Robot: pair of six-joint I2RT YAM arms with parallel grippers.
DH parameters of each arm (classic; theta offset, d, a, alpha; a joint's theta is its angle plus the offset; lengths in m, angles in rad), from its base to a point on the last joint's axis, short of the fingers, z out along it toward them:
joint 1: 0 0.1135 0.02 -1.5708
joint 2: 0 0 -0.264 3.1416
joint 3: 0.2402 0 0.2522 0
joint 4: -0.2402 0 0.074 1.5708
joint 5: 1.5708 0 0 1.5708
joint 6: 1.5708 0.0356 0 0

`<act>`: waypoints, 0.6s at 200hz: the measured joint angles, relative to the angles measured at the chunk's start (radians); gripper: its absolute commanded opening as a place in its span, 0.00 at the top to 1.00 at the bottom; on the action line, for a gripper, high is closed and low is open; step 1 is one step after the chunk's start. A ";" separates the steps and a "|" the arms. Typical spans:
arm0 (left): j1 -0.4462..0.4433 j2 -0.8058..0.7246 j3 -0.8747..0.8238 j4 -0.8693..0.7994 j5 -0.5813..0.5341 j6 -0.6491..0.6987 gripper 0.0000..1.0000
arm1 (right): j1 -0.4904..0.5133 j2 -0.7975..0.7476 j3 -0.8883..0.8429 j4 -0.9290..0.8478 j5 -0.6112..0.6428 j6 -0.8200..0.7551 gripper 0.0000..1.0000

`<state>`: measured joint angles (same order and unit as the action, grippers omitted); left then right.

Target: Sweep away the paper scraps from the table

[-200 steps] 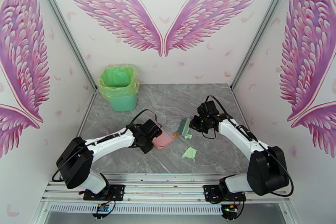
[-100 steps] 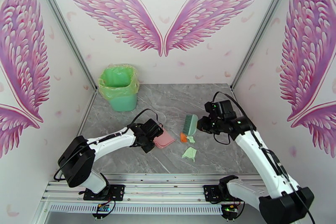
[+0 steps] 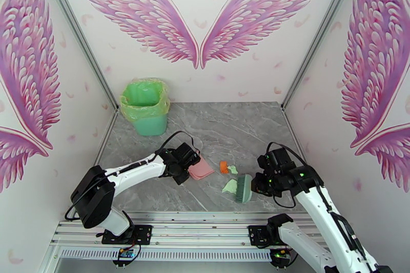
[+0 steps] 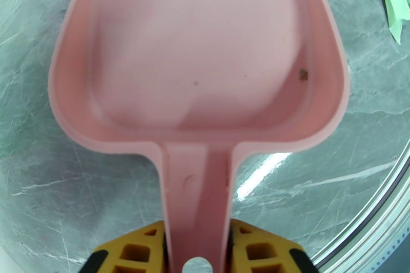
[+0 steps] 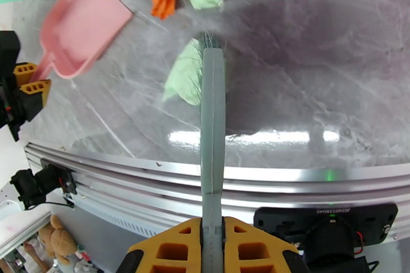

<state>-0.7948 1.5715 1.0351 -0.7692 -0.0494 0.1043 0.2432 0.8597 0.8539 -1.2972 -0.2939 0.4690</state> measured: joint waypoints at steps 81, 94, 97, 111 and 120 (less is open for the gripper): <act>-0.006 -0.001 0.000 -0.026 0.000 0.000 0.95 | 0.000 0.158 -0.030 0.277 0.019 0.081 1.00; -0.006 -0.002 0.001 -0.031 0.001 0.000 0.95 | 0.000 0.191 -0.027 0.316 0.026 0.084 1.00; -0.007 -0.003 0.001 -0.032 0.001 0.000 0.95 | 0.000 0.199 -0.025 0.323 0.027 0.085 1.00; -0.007 -0.009 0.002 -0.039 0.001 0.001 0.95 | 0.000 0.237 -0.003 0.353 0.029 0.085 1.00; -0.008 -0.012 0.002 -0.044 0.002 0.001 0.95 | 0.000 0.258 0.015 0.370 0.029 0.085 1.00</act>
<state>-0.8028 1.5593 1.0367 -0.8131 -0.0479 0.1055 0.2432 1.1175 0.8692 -0.9268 -0.2646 0.5537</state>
